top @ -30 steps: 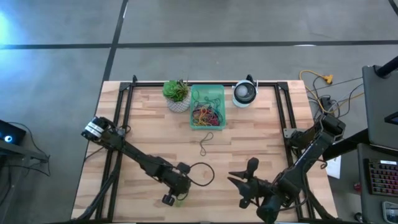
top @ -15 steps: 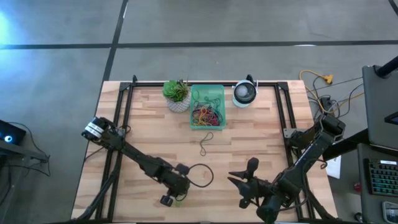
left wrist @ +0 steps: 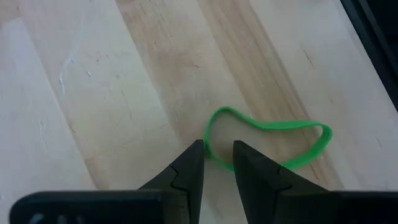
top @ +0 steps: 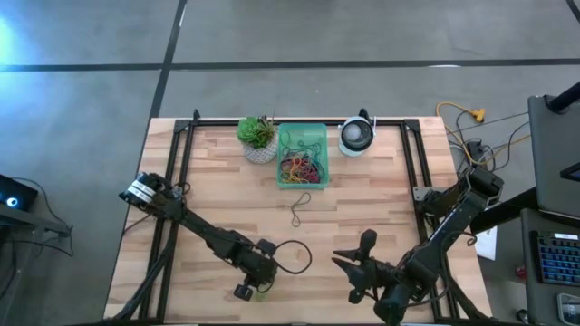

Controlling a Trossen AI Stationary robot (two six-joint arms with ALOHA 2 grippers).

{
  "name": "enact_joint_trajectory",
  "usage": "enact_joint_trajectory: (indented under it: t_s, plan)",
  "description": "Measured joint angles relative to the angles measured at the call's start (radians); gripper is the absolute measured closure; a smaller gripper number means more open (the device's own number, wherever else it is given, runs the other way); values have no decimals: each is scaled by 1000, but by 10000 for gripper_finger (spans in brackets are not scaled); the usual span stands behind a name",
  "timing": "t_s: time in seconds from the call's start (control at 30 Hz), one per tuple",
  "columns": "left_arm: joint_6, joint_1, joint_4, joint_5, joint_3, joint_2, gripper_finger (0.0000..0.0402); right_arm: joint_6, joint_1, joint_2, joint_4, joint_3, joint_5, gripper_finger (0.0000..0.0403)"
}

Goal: Pick and place rubber bands into bin
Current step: Put the green rubber band into the green bin

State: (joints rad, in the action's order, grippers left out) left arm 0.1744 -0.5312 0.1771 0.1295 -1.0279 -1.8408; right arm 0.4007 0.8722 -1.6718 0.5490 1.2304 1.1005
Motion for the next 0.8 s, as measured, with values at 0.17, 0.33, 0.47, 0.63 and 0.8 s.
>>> enact_joint_trajectory:
  t_s: [0.17, 0.33, 0.47, 0.63, 0.8]
  plan:
    - [-34, 0, 7, -1, 1, 0, 340, 0, 0, 0, -1, -3, 0, 327]
    - [-92, 0, 15, 2, 2, 0, 389, -2, 0, 0, -1, -4, 0, 333]
    - [-148, 0, 17, -4, 2, 0, 397, -3, 0, 0, -1, -4, 0, 335]
    - [-202, -1, 33, -54, -11, 4, 400, -3, 0, 0, -2, -4, 0, 335]
    - [-218, 2, 32, -166, -17, 30, 401, -3, 0, 0, -2, -4, 0, 335]
